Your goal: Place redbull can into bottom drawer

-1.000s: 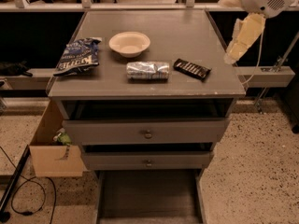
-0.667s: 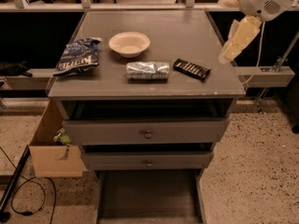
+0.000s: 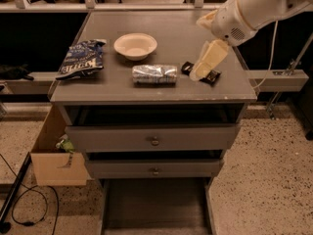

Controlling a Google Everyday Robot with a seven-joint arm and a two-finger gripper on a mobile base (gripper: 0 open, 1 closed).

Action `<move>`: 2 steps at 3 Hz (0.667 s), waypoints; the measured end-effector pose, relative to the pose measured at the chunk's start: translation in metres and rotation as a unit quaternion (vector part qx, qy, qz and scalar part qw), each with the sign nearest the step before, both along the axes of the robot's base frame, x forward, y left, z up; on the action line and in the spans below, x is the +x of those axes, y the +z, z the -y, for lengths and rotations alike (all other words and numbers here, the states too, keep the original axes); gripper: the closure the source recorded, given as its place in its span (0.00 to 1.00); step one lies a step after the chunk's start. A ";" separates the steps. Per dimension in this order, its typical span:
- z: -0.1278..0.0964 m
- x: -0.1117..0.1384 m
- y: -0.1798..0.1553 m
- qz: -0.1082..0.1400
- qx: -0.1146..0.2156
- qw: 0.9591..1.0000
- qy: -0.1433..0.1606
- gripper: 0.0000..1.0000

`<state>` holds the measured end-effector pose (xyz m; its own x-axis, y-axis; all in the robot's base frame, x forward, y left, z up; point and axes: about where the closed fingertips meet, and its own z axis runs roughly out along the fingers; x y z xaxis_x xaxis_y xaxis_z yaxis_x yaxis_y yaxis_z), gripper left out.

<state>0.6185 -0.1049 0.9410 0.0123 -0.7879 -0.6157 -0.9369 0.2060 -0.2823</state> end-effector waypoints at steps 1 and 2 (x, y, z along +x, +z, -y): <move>-0.029 0.013 -0.027 -0.018 0.000 1.000 0.025 0.00; -0.046 0.028 -0.043 -0.030 -0.011 0.998 0.047 0.00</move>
Offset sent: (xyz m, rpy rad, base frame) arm 0.0476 0.0613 -0.0588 -0.0483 0.0817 0.1369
